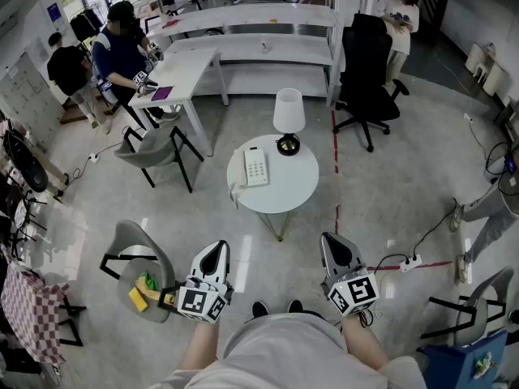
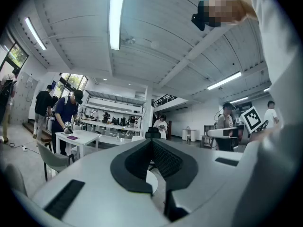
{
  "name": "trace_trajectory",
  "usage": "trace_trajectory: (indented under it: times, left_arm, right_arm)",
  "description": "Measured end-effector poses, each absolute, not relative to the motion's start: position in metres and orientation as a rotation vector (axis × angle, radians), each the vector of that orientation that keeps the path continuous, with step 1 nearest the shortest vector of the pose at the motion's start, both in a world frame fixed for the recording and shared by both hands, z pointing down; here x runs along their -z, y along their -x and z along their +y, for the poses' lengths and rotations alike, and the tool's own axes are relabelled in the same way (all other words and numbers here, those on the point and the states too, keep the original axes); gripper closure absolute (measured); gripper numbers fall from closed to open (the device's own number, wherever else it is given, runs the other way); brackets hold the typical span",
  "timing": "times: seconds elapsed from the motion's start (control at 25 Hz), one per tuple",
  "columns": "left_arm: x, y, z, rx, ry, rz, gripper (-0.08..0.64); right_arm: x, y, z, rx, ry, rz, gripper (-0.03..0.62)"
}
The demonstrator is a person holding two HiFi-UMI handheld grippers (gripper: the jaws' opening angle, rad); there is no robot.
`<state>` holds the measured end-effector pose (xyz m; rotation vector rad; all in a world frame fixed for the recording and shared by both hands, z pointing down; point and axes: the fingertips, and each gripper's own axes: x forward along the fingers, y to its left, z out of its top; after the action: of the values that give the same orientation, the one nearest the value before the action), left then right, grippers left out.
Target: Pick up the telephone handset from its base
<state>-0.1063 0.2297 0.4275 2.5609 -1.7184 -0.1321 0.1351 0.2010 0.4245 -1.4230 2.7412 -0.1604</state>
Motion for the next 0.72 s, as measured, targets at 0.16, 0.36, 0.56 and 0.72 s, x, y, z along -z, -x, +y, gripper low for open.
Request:
trace_trajectory:
  times: [0.16, 0.36, 0.56, 0.72]
  left_arm:
    - [-0.429, 0.111, 0.233, 0.13, -2.553, -1.709, 0.538]
    - [-0.431, 0.116, 0.234, 0.133, -2.55, -1.702, 0.538]
    - [-0.433, 0.12, 0.234, 0.129, -2.55, -1.699, 0.538]
    - [-0.433, 0.124, 0.234, 0.13, -2.549, -1.695, 0.538]
  right_arm:
    - [-0.424, -0.13, 0.204, 0.164, 1.438, 2.734, 0.588]
    - [-0.425, -0.124, 0.206, 0.147, 1.441, 2.739, 0.589]
    - [-0.424, -0.118, 0.206, 0.133, 1.437, 2.744, 0.588]
    - [-0.422, -0.109, 0.208, 0.106, 1.438, 2.763, 0.584]
